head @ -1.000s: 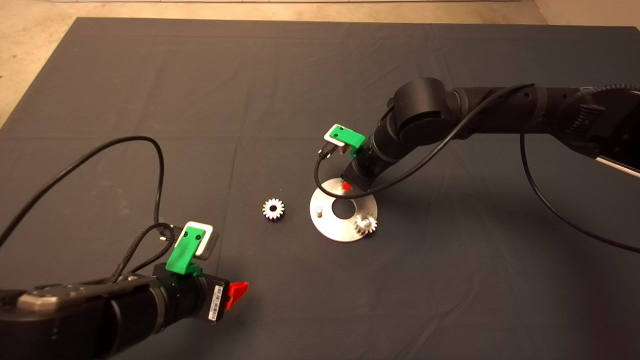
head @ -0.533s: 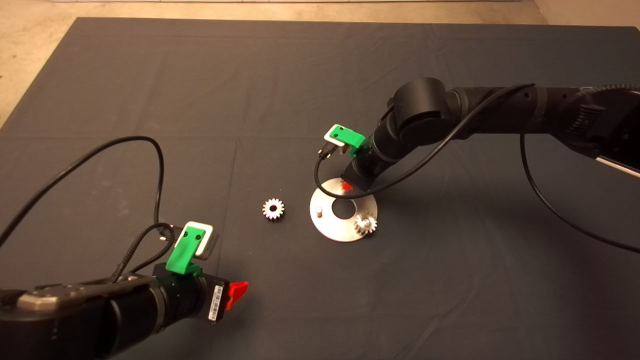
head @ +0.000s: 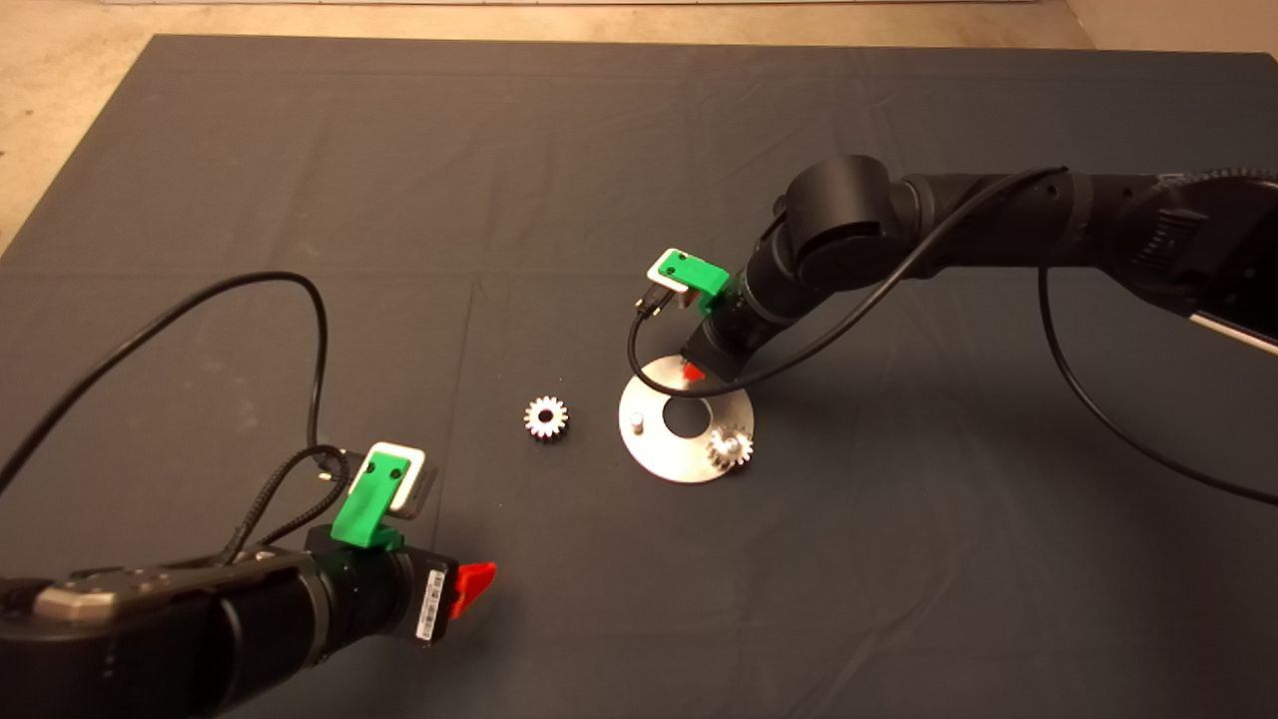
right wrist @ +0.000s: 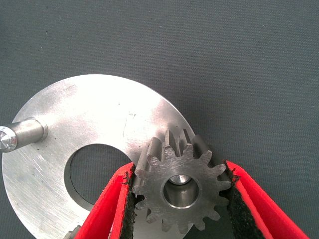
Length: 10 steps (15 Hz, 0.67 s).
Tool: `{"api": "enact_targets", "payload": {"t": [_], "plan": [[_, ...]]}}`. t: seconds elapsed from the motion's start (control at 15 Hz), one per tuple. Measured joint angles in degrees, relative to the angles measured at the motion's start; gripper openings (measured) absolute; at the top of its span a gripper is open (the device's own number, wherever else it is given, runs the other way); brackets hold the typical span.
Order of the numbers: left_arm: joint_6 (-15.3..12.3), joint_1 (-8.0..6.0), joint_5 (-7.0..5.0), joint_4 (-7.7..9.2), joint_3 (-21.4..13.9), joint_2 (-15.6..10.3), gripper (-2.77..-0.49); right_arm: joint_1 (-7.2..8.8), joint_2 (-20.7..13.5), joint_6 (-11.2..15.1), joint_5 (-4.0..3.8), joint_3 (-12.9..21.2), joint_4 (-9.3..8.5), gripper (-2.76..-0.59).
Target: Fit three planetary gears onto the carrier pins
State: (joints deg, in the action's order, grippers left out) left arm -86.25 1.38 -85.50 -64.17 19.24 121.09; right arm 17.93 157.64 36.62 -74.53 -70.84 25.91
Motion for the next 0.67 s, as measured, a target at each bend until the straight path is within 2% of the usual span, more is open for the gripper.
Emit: {"api": "enact_targets", "payload": {"t": [0.2,0.67], "plan": [[0.0,0.00,0.00,0.00,0.0,0.0,-1.04,0.00,0.0,0.0,-0.20,0.0,0.00,-2.17],[0.0,0.00,-0.02,0.00,0.0,0.0,-1.04,-0.33,0.0,0.1,-0.07,0.0,-0.05,-1.71]]}}
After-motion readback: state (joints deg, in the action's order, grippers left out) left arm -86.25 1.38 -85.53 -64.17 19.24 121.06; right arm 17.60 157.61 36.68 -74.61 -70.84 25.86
